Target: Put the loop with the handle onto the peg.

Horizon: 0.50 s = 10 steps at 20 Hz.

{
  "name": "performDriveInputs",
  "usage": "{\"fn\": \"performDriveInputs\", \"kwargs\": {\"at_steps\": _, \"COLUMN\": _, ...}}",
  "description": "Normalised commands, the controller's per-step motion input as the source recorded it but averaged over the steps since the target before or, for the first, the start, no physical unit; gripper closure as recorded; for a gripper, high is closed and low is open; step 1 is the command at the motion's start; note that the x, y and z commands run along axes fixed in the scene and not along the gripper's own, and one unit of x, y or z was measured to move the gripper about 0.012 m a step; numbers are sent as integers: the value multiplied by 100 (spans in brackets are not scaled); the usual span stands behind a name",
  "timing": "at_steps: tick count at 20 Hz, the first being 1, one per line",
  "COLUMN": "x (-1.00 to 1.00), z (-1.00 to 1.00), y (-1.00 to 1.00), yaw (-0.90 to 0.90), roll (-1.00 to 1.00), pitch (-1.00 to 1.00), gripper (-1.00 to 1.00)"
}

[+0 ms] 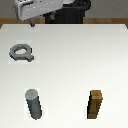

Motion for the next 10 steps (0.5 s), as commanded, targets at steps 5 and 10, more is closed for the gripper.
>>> {"fn": "performDriveInputs", "kwargs": {"at_steps": 5, "x": 0, "z": 0, "y": -20, "yaw": 6, "roll": 0, "pitch": 0, "gripper": -100}}
{"fn": "performDriveInputs", "kwargs": {"at_steps": 10, "x": 0, "z": 0, "y": -80, "yaw": 0, "roll": 0, "pitch": 0, "gripper": -100}}
